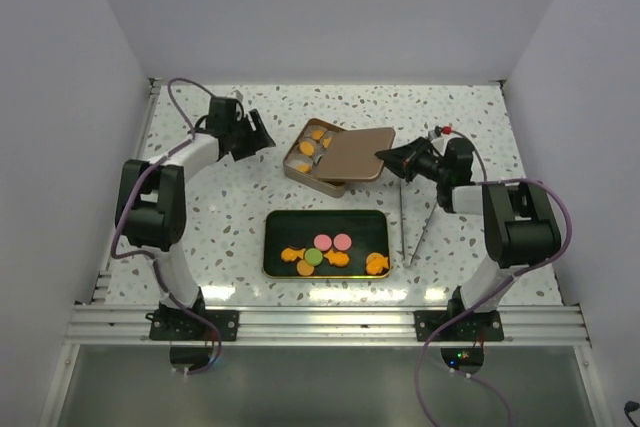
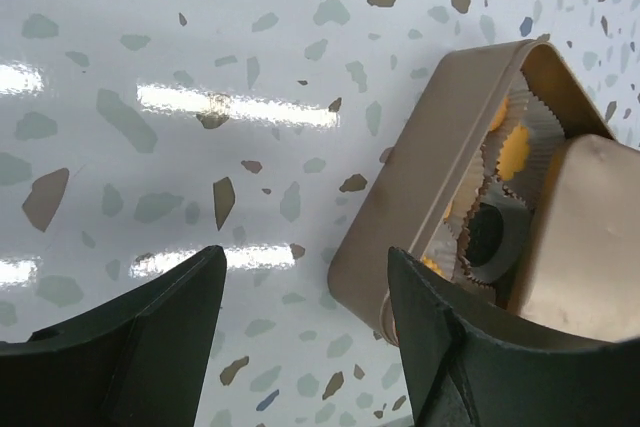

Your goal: Pack the cookies

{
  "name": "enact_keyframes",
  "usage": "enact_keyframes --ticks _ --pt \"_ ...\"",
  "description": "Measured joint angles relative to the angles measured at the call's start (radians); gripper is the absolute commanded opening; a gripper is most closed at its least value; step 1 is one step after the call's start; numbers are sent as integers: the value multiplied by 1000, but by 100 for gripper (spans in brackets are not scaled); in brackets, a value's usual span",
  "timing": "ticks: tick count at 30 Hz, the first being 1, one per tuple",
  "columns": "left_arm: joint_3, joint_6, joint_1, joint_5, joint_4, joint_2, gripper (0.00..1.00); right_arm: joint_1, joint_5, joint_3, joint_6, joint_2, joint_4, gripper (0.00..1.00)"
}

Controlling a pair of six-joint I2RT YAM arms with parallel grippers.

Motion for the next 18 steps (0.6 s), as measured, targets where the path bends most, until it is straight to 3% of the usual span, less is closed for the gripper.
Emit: enact_keyframes --ticks 12,18 --pt "7 -27 -25 45 31 132 68 50 77 -48 -50 34 -35 0" --pt "6 -32 -58 61 53 133 66 64 77 -48 -97 94 -20 10"
